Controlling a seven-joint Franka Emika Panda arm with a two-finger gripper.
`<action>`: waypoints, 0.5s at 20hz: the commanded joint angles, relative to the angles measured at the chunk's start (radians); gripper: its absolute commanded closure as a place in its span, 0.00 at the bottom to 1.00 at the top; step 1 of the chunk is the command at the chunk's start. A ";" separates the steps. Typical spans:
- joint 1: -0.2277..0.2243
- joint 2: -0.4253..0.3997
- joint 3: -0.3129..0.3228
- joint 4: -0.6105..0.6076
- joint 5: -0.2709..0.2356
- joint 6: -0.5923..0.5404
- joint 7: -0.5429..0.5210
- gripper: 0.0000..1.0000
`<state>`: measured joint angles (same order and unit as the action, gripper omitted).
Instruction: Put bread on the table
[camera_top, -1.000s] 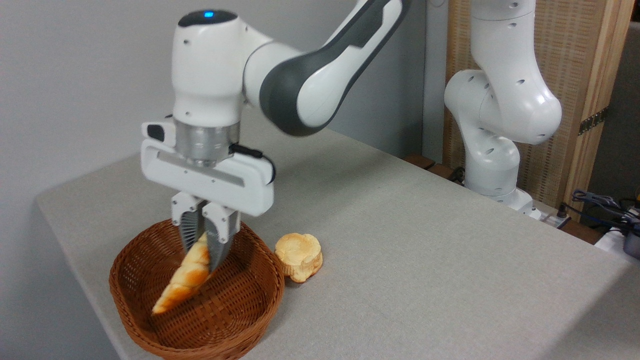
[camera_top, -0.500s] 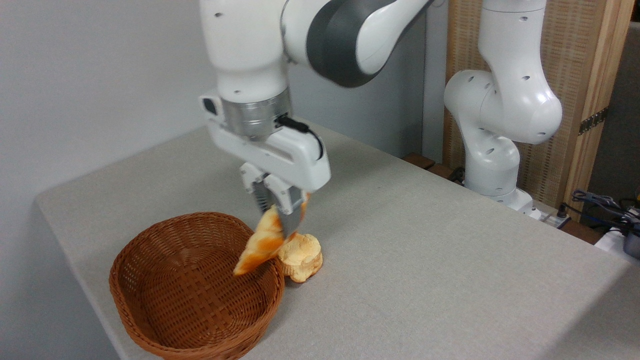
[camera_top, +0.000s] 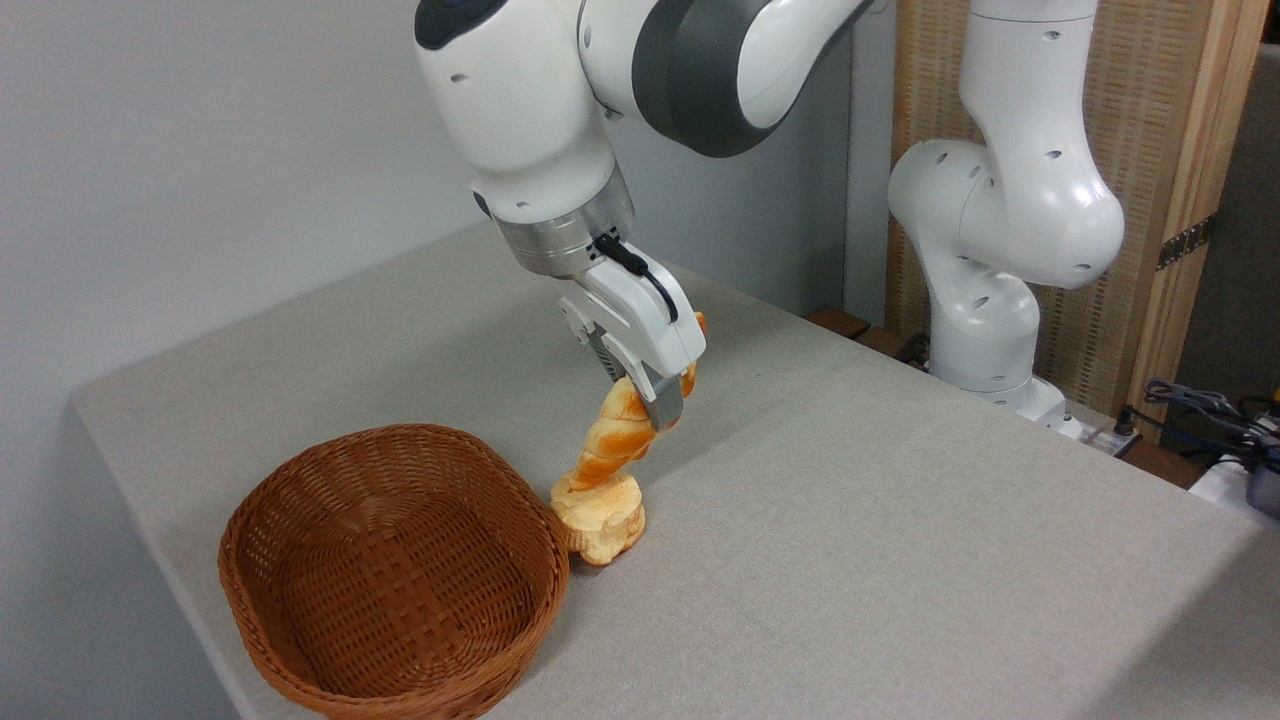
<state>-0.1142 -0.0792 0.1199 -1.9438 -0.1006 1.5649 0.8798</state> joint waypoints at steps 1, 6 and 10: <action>-0.009 0.004 -0.003 -0.010 -0.005 -0.019 0.018 0.00; -0.009 0.004 -0.003 -0.011 0.010 -0.019 0.022 0.00; -0.009 -0.005 -0.002 -0.009 0.035 -0.019 0.050 0.00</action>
<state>-0.1199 -0.0683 0.1123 -1.9569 -0.0843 1.5647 0.8856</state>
